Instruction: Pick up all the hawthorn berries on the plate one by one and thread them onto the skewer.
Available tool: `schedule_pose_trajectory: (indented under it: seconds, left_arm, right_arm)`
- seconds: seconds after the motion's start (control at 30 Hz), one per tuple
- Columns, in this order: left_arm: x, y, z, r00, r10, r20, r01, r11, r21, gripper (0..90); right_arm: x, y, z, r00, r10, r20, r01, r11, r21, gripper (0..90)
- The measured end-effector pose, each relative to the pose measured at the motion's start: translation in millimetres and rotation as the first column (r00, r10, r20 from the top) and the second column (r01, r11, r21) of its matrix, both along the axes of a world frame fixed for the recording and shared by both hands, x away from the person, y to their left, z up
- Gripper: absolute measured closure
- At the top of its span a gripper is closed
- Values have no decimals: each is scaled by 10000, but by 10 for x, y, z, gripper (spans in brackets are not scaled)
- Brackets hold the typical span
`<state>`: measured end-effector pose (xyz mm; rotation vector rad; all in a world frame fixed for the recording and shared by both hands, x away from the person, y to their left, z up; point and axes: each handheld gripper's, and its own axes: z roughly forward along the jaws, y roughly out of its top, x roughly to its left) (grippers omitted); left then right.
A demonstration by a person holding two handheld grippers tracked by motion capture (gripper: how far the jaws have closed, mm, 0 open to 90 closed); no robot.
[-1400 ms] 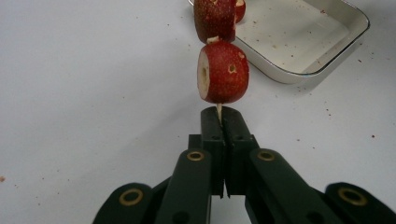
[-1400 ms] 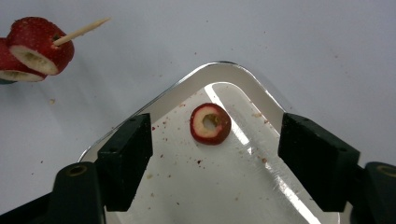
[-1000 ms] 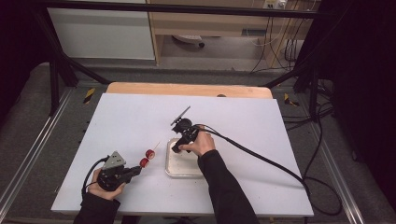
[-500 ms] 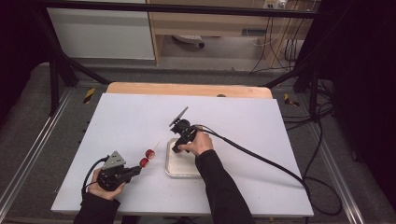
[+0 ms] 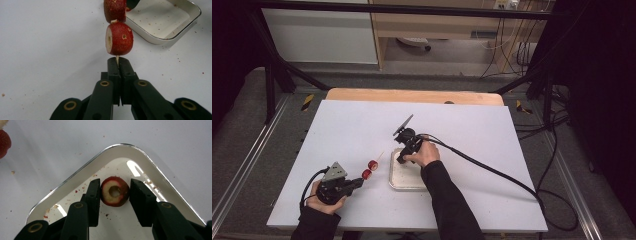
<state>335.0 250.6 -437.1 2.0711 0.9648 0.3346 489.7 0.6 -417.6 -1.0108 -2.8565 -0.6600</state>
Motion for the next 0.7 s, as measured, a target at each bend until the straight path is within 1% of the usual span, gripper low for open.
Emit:
schedule_pose_trajectory:
  seconds: [0.03,0.1,0.13,0.3,0.37,0.53,0.7]
  left_arm:
    - [0,0,0,10000,4,2,-4,10000,1,885]
    - [0,1,0,10000,7,12,-7,10000,-1,885]
    - [0,1,0,10000,17,12,-17,10000,-14,885]
    - [-4,-5,2,10000,1,49,-1,10000,1,885]
    - [-9,-11,4,10000,12,58,-11,10000,-12,885]
    - [-19,-24,11,9999,-6,103,6,10000,-4,885]
    - [-35,-54,18,9998,-57,170,57,10000,24,885]
  right_arm:
    - [-4,2,5,10000,-50,-41,50,10000,-3,618]
    - [-4,-4,18,9999,-92,56,92,9999,104,619]
    - [-6,-8,37,9999,-159,3,159,9998,115,619]
    - [-30,-41,133,9996,-271,69,269,9990,345,620]
    - [-53,-56,175,9993,-375,93,370,9984,437,620]
    - [-107,-102,274,9986,-496,174,487,9976,488,621]
    - [-172,-147,348,9981,-535,292,516,9967,629,621]
